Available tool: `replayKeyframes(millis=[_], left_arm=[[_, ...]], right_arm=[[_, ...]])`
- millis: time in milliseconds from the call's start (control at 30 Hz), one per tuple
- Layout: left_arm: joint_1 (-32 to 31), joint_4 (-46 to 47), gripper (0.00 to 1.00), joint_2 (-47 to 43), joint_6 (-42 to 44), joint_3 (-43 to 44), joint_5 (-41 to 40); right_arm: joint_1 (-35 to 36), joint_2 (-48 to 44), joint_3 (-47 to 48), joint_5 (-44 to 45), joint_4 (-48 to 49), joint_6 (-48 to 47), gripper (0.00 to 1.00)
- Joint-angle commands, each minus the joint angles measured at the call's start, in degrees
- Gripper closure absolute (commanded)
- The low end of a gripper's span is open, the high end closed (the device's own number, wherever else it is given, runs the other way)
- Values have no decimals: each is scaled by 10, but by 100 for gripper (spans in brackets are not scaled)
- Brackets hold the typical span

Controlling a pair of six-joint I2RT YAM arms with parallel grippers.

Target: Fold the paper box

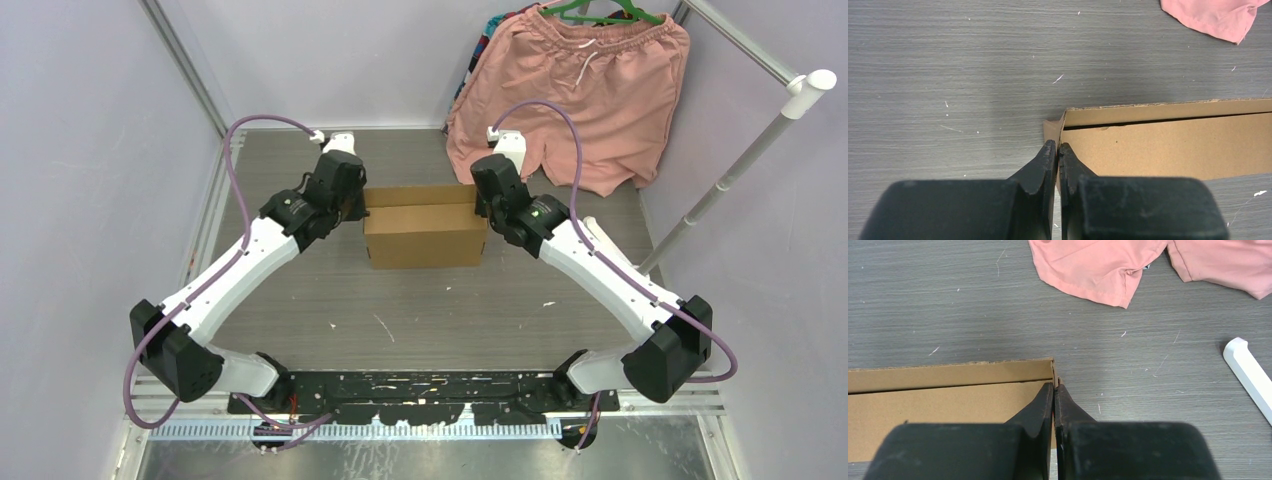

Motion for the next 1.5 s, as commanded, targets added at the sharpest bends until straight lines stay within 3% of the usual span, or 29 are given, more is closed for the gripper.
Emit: replayKeyframes(millis=[0,533,1467], left_arm=[[-5,-4,94,3,-19,20,-29],[-29,-38,94,29,-61,58,-50],[-75,-35,98,26,-104,29,-135]], right_arm=[[5,-8,-15,8,-25,8,99],[13,-13,-9,0,-33,-3,99],[14,-41,-44,0,-20,-11,99]])
